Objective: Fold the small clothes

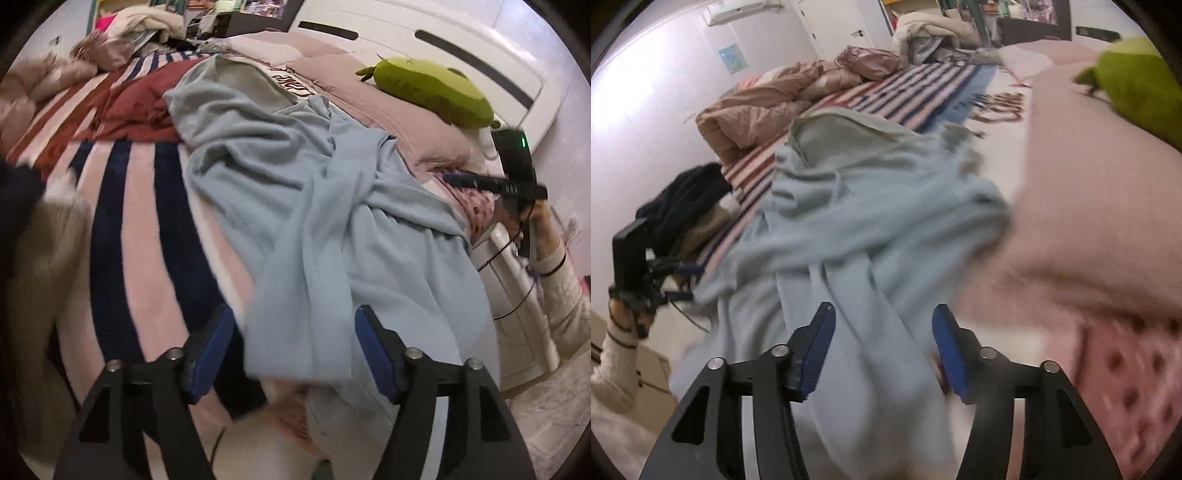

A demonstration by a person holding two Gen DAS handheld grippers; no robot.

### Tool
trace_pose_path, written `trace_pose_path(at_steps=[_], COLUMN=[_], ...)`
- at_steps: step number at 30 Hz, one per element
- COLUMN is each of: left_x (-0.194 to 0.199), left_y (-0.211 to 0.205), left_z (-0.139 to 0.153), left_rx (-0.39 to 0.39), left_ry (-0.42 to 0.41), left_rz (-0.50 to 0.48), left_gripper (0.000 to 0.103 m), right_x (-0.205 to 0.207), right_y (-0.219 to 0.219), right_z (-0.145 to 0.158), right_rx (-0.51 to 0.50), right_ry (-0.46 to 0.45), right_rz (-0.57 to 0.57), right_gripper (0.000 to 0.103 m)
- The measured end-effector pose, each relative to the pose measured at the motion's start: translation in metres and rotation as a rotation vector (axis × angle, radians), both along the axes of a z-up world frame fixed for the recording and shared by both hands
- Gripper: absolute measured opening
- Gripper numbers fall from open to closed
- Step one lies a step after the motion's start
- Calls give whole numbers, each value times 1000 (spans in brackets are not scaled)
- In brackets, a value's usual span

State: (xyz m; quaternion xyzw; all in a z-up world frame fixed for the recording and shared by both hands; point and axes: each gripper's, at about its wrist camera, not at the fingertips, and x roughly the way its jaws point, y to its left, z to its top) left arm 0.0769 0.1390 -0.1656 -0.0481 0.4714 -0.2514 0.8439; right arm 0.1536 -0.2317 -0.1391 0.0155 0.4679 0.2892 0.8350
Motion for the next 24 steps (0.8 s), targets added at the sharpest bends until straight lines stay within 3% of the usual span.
trace_pose_path(at_steps=[2,5,9,13,17,20,23,24], left_x=[-10,-26,-38,-29,-14,-11,-10,-10], left_y=[1,1,-8,-18,-31,-34,-38,-39], left_z=[-9,-26,-30,-29,-37,-40,-41,-41], left_rx=[-67,-160,-246,-224,-233,-253,-264,-277], left_ry=[36,86,95,86,123,133,130,132], left_rz=[12,23,27,40,47,52,57,58], left_gripper=[68,68,68,68,68,68,51,38], right_x=[-17,-44,-72,-79,-76,-77,-74,-72], right_y=[-17,-40,-55,-49,-38,-29,-20,-16], right_z=[-7,-27,-62,-90,-104,-105,-105,-104], right_rx=[-8,64,280,391,518,536,562,564], right_ry=[31,112,253,302,323,325,331,328], right_rz=[-30,-51,-14,-1,41,72,84,88], right_gripper=[60,61,61,63,77,77,75,74])
